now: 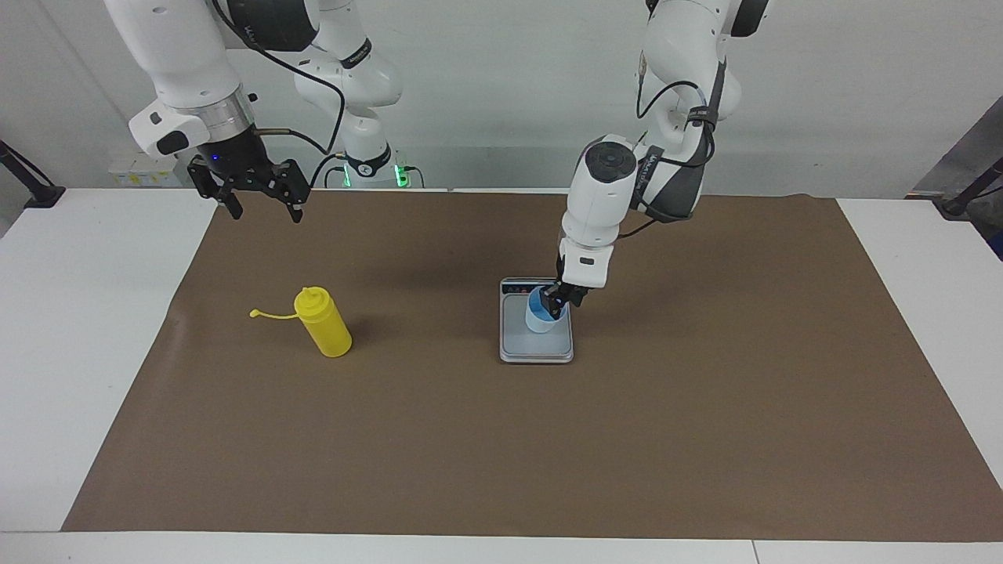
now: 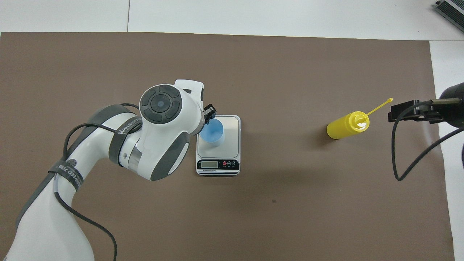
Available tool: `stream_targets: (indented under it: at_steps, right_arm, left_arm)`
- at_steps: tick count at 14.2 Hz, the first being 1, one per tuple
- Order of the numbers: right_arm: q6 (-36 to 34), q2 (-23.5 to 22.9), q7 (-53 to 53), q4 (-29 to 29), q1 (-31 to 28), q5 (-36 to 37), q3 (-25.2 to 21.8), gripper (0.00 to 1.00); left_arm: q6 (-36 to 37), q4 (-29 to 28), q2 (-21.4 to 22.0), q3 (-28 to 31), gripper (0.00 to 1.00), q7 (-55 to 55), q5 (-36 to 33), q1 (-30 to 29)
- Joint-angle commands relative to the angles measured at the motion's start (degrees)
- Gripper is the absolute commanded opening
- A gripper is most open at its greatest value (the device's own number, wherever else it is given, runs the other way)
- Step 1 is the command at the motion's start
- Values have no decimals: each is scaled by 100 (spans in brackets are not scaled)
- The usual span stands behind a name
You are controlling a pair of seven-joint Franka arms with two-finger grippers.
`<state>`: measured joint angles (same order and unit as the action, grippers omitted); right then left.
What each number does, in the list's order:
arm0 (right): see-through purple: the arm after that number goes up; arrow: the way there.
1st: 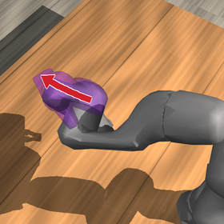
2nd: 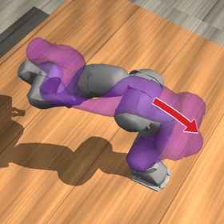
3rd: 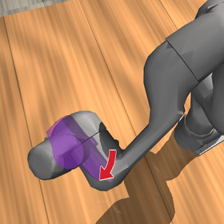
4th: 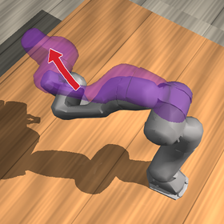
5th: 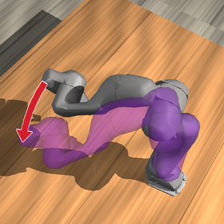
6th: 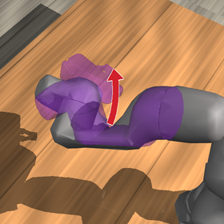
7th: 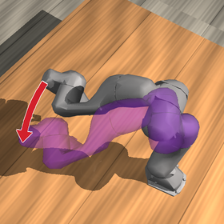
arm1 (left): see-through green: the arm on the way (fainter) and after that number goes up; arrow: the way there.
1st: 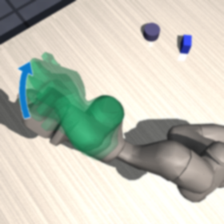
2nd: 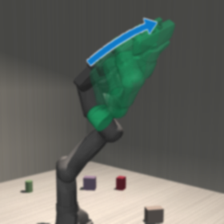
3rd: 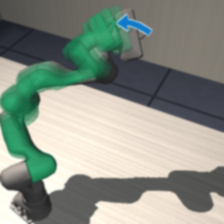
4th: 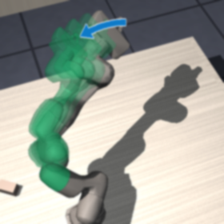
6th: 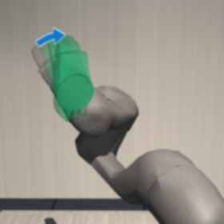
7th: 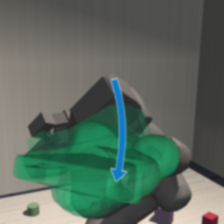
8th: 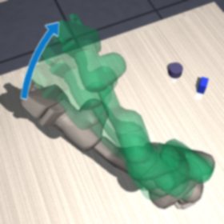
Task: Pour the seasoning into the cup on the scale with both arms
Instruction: 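Release the cup and withdraw the left gripper while the right gripper advances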
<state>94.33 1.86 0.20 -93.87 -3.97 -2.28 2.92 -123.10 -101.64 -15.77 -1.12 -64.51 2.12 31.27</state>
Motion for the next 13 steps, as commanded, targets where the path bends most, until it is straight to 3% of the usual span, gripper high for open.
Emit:
stream_targets:
  at_steps: [1, 8, 13]
  right_arm:
    - [611, 472, -931, -850, -394, -492, 7, 100]
    - [1772, 983, -3532, -2249, -1106, -1766, -2, 100]
    - [2195, 1001, -5447, -2847, -1641, -3039, -11, 100]
  left_arm:
    - [216, 154, 13, -29, 59, 44, -62, -60]
    - [382, 328, 39, -20, 59, 61, -27, -208]
    - [1689, 1075, 66, -55, 59, 1042, 376, -963]
